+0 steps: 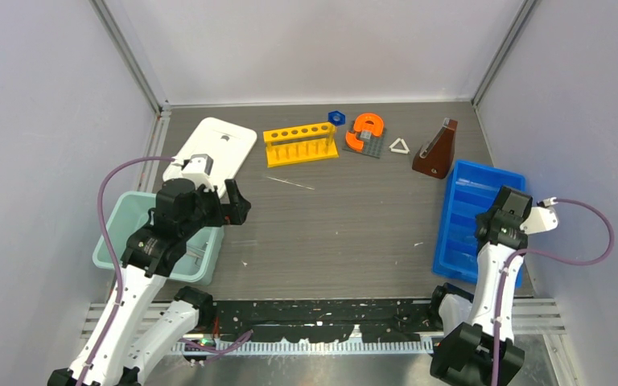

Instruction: Organize the chemistry lab equipment

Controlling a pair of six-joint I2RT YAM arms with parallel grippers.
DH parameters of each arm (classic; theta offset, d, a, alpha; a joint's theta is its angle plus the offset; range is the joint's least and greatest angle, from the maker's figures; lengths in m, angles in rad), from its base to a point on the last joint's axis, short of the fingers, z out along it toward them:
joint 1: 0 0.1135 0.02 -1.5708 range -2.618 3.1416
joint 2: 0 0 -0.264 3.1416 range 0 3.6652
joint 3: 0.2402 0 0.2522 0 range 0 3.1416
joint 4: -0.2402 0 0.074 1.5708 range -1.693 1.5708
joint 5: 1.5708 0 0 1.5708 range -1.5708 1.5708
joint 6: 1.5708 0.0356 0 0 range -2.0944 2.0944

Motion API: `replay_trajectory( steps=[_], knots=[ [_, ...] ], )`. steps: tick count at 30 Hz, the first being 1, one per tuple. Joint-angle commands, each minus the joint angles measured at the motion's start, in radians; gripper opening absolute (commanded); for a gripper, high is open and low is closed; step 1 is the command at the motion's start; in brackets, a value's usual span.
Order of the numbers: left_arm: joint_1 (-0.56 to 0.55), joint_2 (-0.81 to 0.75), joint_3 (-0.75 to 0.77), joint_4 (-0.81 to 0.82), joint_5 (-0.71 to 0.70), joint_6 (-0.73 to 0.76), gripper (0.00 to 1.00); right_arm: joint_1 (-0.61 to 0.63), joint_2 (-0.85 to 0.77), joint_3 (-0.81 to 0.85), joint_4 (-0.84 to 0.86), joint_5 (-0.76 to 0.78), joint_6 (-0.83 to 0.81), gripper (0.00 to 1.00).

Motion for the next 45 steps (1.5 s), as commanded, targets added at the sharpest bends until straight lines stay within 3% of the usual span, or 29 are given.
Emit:
replay_trajectory(
  steps=[1,4,8,11,16,19,23,29,35,45],
  knots=[
    [-0.004,-0.006,0.006,0.020,0.006,0.007,1.00,-0.005,-0.052,0.107,0.029,-0.134,-0.096,0.29],
    [-0.004,-0.010,0.007,0.020,0.004,0.007,1.00,-0.003,-0.068,0.139,0.086,-0.381,-0.171,0.34],
    [-0.004,-0.021,0.005,0.021,0.002,0.007,1.00,0.040,-0.047,0.200,0.136,-0.529,-0.151,0.34],
    [-0.004,-0.022,0.005,0.021,0.002,0.007,1.00,0.142,-0.026,0.255,0.150,-0.447,-0.164,0.34],
    [-0.005,-0.023,0.005,0.021,0.001,0.007,1.00,0.445,0.089,0.353,0.155,-0.263,-0.245,0.37],
    [-0.004,-0.028,0.004,0.022,-0.001,0.007,1.00,0.594,0.216,0.403,0.163,-0.208,-0.308,0.38],
    [-0.004,-0.033,0.003,0.021,-0.001,0.008,1.00,0.695,0.405,0.511,0.160,-0.148,-0.435,0.39],
    [-0.005,-0.038,0.004,0.020,-0.001,0.009,1.00,0.723,0.663,0.653,0.157,-0.100,-0.556,0.41],
    [-0.004,-0.040,0.005,0.020,-0.001,0.009,1.00,0.721,0.898,0.831,0.149,0.080,-0.604,0.43],
    [-0.005,-0.040,0.003,0.020,-0.001,0.009,1.00,0.671,1.270,1.147,0.021,0.004,-0.658,0.45]
  ],
)
